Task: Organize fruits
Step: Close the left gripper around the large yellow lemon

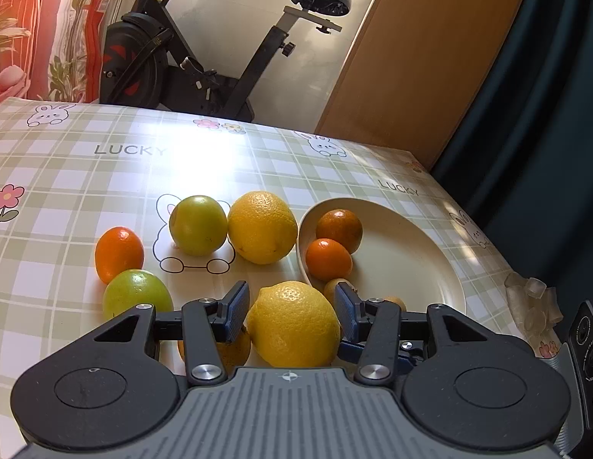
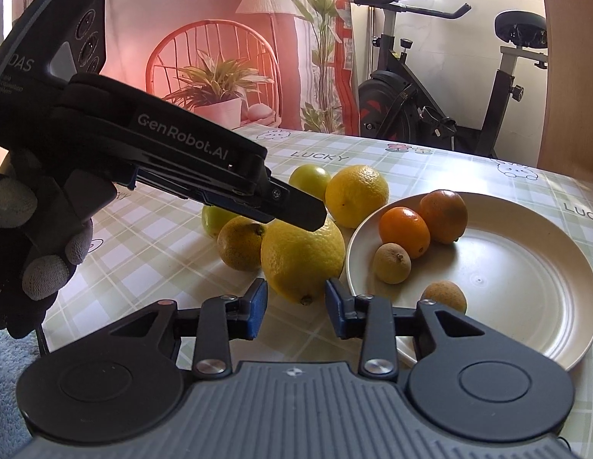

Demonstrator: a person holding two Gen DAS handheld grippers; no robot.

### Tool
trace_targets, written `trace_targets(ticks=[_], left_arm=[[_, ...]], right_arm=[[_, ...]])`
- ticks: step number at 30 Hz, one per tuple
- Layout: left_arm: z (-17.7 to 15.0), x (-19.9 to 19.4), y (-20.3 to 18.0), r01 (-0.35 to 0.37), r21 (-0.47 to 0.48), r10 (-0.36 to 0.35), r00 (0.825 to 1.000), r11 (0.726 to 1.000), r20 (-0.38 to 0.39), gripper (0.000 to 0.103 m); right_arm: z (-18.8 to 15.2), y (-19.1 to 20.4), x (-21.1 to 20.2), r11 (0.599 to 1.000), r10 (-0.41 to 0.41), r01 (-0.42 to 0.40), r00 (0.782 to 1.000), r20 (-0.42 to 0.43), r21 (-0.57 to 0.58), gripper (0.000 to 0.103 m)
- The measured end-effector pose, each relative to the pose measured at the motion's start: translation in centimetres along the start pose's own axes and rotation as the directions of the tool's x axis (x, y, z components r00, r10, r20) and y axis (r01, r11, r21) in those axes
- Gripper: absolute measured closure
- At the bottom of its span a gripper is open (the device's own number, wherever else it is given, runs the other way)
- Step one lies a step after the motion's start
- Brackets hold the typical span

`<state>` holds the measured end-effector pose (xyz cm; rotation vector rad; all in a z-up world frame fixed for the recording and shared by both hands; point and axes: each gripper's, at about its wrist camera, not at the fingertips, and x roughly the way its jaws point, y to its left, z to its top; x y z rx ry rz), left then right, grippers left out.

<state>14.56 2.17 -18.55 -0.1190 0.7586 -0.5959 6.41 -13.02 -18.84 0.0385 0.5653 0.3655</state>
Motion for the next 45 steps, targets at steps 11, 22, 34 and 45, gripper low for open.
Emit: trace_targets(ticks=[11,22,34,45], left_arm=[[0.3,-0.5,-0.3,-0.103,0.005,0.103,0.995,0.995,0.011,0.027],[0.5,-0.4,-0.6,-0.111,0.050,0.110,0.994,0.993,0.009,0.024],[0.2,1.0,-0.5,-0.007,0.068,0.012,0.997,0.998,-0.071,0.048],[-0.5,0.0,-1.2,-0.002,0.107,0.012,0.996,0.994,-0.087,0.049]], right_arm=[[0.0,-0.2,0.1,1.000,0.003,-0.003,1.000,-0.002,0.011,0.066],[-0.1,0.1,0.3,1.000,-0.005,0.005,1.000,-0.012,-0.002,0.066],[0.0,0.1,0.6,1.000,-0.013,0.013,1.000,-0.026,0.001,0.066],[0.1,0.0,0.9,1.000,-0.014,0.014,0.999,-0.042,-0.002,0.064]])
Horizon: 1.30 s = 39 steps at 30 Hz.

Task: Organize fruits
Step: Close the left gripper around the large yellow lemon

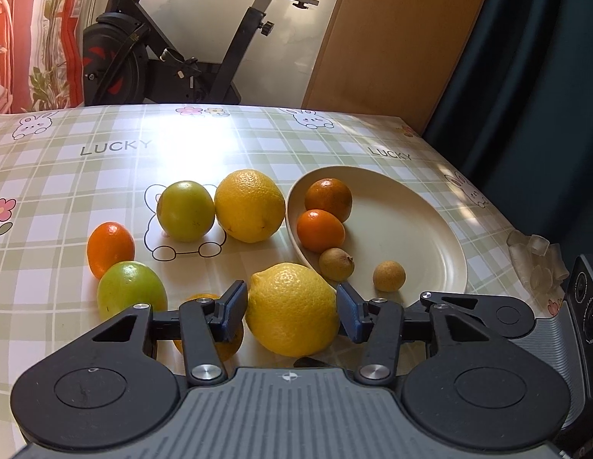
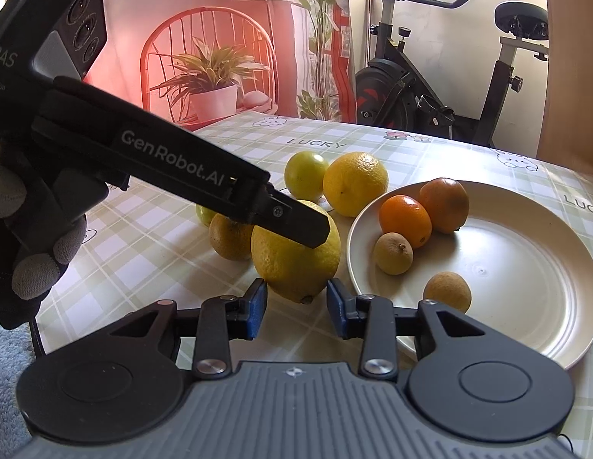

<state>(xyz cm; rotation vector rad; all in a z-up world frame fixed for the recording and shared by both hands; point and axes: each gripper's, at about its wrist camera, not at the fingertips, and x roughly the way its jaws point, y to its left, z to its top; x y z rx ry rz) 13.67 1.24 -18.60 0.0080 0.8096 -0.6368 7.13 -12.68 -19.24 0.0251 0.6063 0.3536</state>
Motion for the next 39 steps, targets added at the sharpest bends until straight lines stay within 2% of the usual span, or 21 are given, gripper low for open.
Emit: trace_targets(ticks=[15,23,28,33,39], left_arm=[[-1.3,-1.5,-1.2,0.005,0.016,-0.005,1.000,1.000,0.015,0.049],[-1.4,-1.4,-1.5,-0.002,0.029,0.002,1.000,1.000,0.004,0.051],[-0.7,-1.2,-0.6,0.014,-0.044,-0.013,1.000,0.999,0.015,0.051],[0.2,-0.8,0.5,-0.013,-0.097,0.017,0.999,0.995,0.035,0.052],[1.1,0.4,2.3,0.029,-0.191,-0.025,0.999,0.981,0.019,0.052]], right_arm=[[0.0,0.5,0.8,0.999,-0.025,0.024,0.999,-0.039,-0.024,0.057],[-0.1,-0.3,-0.2,1.000,0.001,-0.002,1.000,0.024,0.017,0.059],[0.0,-0.4,-0.2,1.000,0.000,0.000,1.000,0.021,0.018,0.059],[0.0,-0.3,-0.3,1.000,0.001,-0.001,1.000,0.017,0.018,0.059],[0.0,-0.4,-0.1,1.000,0.008,-0.008,1.000,0.007,0.021,0.059]])
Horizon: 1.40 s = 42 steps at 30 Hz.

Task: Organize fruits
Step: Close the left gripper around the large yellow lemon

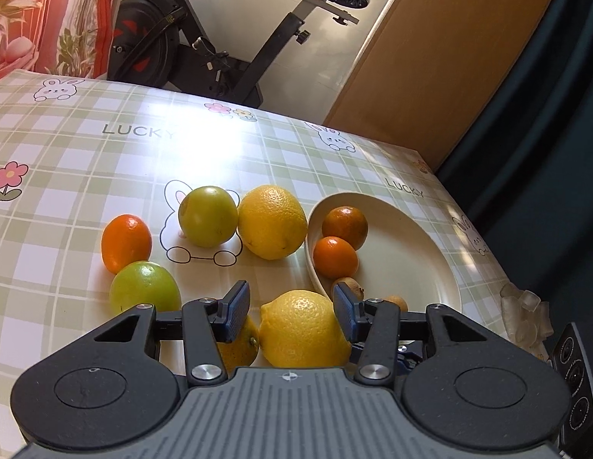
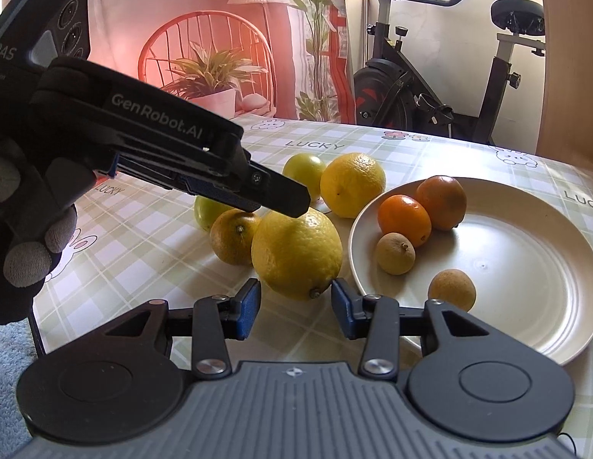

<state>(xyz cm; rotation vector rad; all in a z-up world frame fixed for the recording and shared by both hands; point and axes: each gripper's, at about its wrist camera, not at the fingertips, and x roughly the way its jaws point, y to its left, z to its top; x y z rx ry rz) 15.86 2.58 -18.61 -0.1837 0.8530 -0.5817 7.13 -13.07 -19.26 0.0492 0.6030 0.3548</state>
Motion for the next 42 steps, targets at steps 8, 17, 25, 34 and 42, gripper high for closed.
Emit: trace_targets(ticks=[8,17,25,34,42], left_arm=[[-0.9,0.7,-1.0,0.022,0.031,-0.021,0.999,0.999,-0.038,0.053],[-1.8,-0.2,-1.1,0.030,0.063,-0.027,0.998,0.998,-0.051,0.053],[-2.7,-1.4,-2.6,0.015,0.134,-0.010,0.999,0.991,-0.038,0.053],[-1.8,-2.0,-4.1,0.015,0.166,-0.012,1.000,0.986,-0.014,0.052],[-0.6,-1.8,-6.0,0.040,0.209,-0.042,0.999,0.977,0.006,0.053]], right_arm=[[0.1,-0.2,0.2,1.000,0.012,-0.012,1.000,-0.013,0.003,0.056],[0.2,-0.1,0.7,1.000,0.026,-0.026,0.999,-0.034,-0.011,0.049],[0.0,-0.2,0.5,1.000,0.019,-0.019,1.000,-0.022,0.008,0.045],[-0.1,-1.0,-1.5,0.999,0.032,-0.036,0.996,0.079,0.040,0.046],[0.4,-2.5,-2.9,0.995,0.018,-0.030,0.991,0.129,0.090,0.046]])
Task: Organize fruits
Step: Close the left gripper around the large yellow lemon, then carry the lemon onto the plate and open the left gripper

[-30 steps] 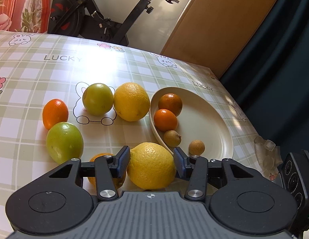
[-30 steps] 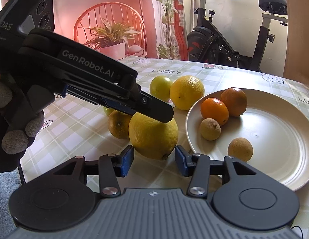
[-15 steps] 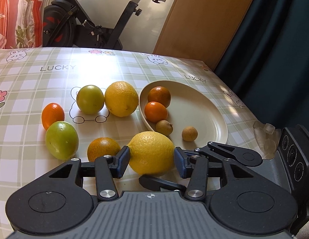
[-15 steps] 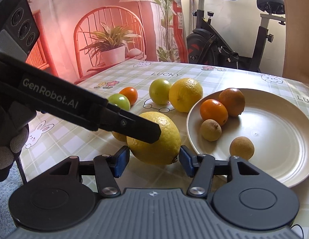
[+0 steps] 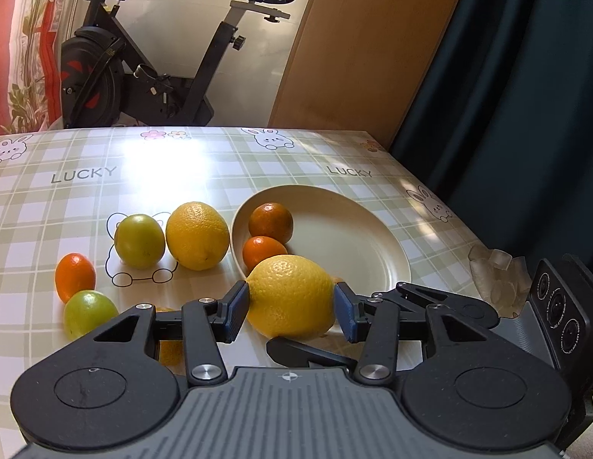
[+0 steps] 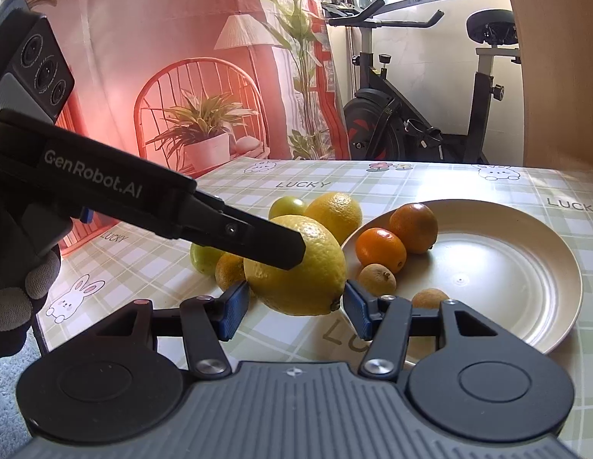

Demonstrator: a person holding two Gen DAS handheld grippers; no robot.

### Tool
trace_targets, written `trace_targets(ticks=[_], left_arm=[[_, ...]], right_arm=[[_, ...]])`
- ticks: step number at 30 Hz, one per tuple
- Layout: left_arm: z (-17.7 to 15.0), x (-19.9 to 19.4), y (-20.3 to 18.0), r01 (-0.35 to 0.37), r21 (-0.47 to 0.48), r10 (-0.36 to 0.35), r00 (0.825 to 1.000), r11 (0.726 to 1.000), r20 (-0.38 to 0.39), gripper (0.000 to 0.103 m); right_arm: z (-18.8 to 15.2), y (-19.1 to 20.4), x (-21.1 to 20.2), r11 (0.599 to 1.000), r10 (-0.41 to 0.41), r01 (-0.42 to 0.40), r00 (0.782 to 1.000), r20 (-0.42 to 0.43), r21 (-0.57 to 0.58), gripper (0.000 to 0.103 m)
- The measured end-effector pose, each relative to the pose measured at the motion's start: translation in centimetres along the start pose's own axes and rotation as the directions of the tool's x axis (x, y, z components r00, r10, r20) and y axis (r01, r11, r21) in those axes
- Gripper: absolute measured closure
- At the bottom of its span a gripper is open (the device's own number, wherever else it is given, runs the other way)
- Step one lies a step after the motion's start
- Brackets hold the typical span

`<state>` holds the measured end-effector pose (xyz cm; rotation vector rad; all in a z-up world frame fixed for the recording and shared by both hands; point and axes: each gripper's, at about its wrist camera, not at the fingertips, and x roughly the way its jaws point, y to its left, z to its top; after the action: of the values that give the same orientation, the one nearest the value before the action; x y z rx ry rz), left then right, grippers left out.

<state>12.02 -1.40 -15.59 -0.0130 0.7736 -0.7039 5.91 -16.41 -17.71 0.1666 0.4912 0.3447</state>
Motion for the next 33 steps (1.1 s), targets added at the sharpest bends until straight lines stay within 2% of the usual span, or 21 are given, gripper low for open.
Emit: trace_targets(ticks=[6,15,25,33], left_arm=[[1.7,1.3,-1.3,0.015,0.028,-0.016,1.000,0.999,0.010,0.053],[4.2,5.6,-2.9,0.056,0.032,-0.055,0.998,0.998,-0.013,0.052],[6.8,10.4,-3.5,0.011,0.054,-0.009,0.999,0.998,-0.031,0.051],[7.8,12.0,-3.4,-0.031,0.061,0.033,0.999,0.998,-0.029,0.051]], right_arm=[[0.9,-1.4,-0.9,0.999,-0.025,0.024,0.999,0.039,0.021,0.046],[1.8,-4.7,-1.2,0.995,-0.093,0.091,0.994,0.050,0.041,0.046],[3.0,-9.1,0.9,0.983,-0.163,0.160,0.986,0.026,0.084,0.046],[3.7,-10.8,2.8,0.973,-0.198,0.198,0.980,-0.007,0.120,0.046]])
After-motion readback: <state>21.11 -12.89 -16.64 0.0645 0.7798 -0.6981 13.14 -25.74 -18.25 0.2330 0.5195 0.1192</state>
